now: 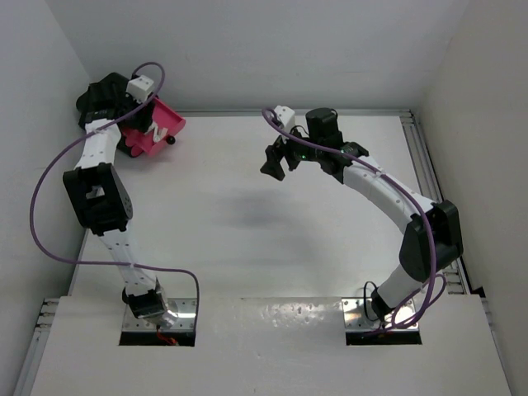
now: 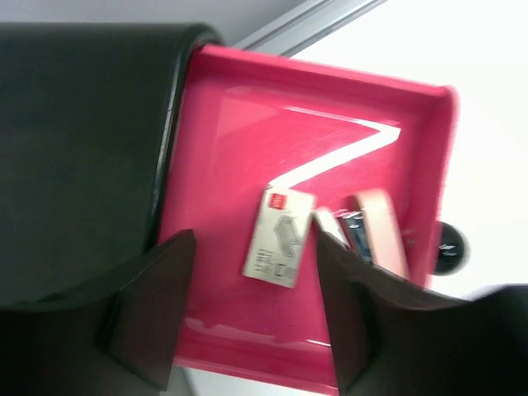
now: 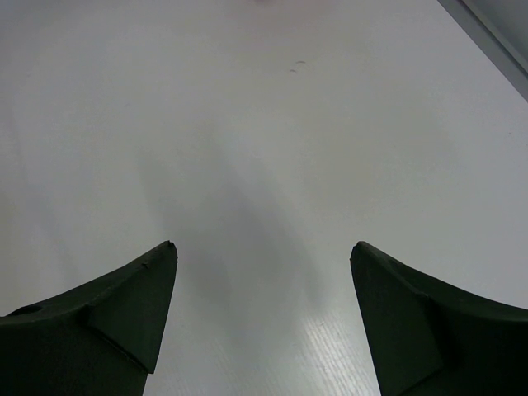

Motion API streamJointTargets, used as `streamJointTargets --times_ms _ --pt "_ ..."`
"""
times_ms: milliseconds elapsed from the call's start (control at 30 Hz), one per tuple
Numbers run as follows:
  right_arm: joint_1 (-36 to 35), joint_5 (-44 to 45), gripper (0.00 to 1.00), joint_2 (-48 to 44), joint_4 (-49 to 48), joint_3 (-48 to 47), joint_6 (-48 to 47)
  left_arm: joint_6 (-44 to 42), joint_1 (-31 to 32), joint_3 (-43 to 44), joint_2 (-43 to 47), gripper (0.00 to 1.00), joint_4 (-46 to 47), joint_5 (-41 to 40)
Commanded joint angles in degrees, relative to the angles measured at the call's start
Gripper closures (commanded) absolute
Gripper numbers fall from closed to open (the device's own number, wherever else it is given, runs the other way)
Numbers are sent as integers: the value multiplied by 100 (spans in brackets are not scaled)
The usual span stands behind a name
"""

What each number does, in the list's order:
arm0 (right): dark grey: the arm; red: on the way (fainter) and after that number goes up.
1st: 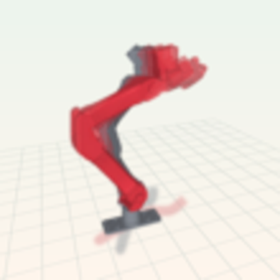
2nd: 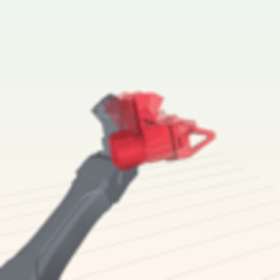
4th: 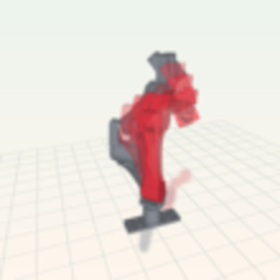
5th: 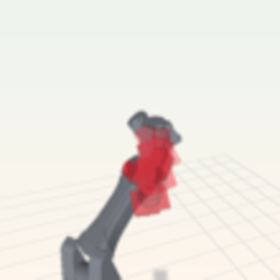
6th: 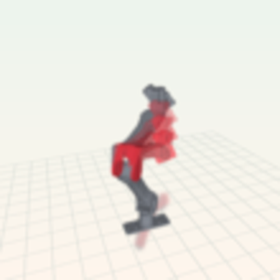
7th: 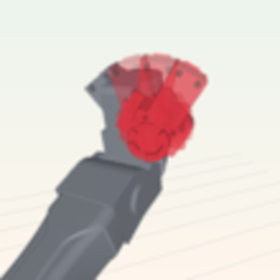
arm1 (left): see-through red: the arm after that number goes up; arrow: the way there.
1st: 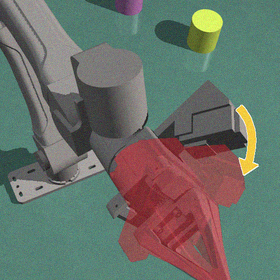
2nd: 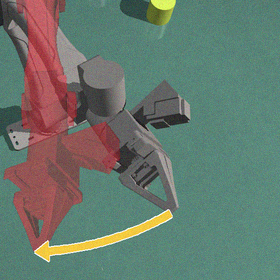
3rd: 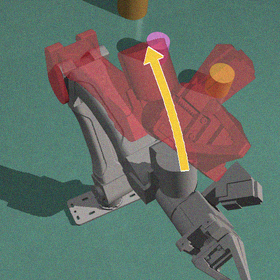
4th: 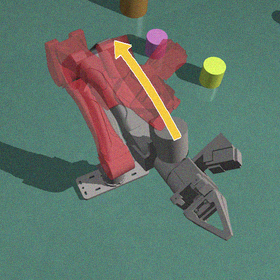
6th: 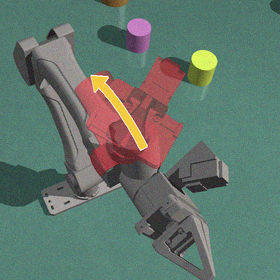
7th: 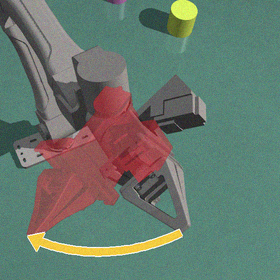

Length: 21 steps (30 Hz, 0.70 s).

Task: Sort the stationery into containers
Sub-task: Place the stationery into the container, then close the drawer

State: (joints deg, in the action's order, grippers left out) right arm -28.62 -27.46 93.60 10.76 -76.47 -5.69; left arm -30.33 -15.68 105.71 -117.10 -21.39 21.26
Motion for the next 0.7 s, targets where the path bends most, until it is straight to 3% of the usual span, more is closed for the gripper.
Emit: streamJointTargets --times_ms 0,100,167,300,400,667 --pt "6 -22 16 -132 -110 -176 104 221 -181 353 713 42 -214 1080" --pt "6 -31 17 -158 -136 -97 104 -498 379 642 864 65 -1435 1276" --pt "6 -40 17 -176 -145 -70 112 -1035 697 679 934 73 -2294 1014" --pt "6 -49 17 -158 -162 -61 139 -1064 1435 758 698 89 -3388 205" --pt "6 -66 17 -123 -154 -79 174 -800 1655 819 399 91 -3881 -24" --pt "6 -84 17 -123 -171 -26 165 228 1832 600 354 84 -3460 -1113"
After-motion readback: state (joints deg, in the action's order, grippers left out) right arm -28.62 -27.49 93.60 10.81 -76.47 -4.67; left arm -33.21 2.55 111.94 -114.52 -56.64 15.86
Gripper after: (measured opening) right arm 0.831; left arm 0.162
